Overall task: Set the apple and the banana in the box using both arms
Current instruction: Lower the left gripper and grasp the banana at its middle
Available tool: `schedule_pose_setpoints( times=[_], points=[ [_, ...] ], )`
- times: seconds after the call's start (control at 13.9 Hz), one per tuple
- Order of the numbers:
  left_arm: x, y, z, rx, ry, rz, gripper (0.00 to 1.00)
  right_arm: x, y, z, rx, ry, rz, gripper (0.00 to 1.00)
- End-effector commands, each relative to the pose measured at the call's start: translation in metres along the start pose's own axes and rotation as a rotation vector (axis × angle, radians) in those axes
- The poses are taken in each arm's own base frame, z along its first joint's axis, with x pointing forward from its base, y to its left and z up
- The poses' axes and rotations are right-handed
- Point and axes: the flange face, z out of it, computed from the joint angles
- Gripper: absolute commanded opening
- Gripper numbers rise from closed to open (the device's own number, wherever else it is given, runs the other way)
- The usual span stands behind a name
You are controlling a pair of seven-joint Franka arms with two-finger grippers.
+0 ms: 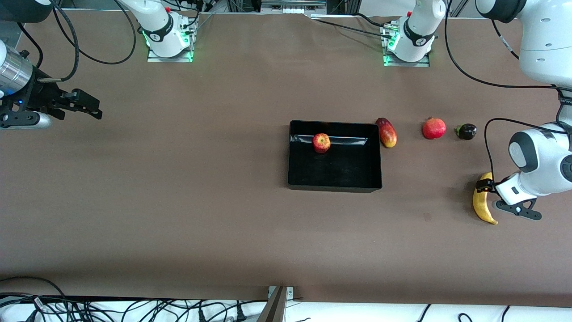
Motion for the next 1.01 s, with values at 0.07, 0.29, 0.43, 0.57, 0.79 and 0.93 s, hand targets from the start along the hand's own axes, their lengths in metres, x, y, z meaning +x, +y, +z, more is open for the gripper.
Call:
schedule_pose_setpoints(
  times=[0.07, 0.29, 0.43, 0.57, 0.79, 0.93],
  points=[
    [-0.003, 0.010, 0.016, -0.003, 0.040, 0.021, 1.00, 0.003, 0.001, -0.006, -0.008, 0.011, 0.002, 1.00],
    [-0.007, 0.017, 0.032, -0.002, 0.061, 0.007, 0.53, 0.003, 0.001, -0.006, -0.008, 0.012, 0.002, 1.00],
    [-0.007, 0.019, 0.038, -0.010, 0.060, 0.001, 0.00, 0.003, 0.001, -0.006, -0.008, 0.011, 0.002, 1.00],
    [-0.010, 0.017, 0.038, -0.016, 0.059, -0.014, 0.00, 0.003, 0.001, -0.006, -0.006, 0.010, 0.002, 1.00],
    [-0.009, 0.017, 0.026, -0.027, 0.069, -0.039, 0.00, 0.004, 0.001, -0.005, -0.007, 0.009, 0.002, 1.00],
    [-0.007, 0.022, -0.007, -0.063, 0.045, -0.072, 0.00, 0.003, 0.001, -0.006, -0.006, 0.012, 0.004, 1.00]
  ],
)
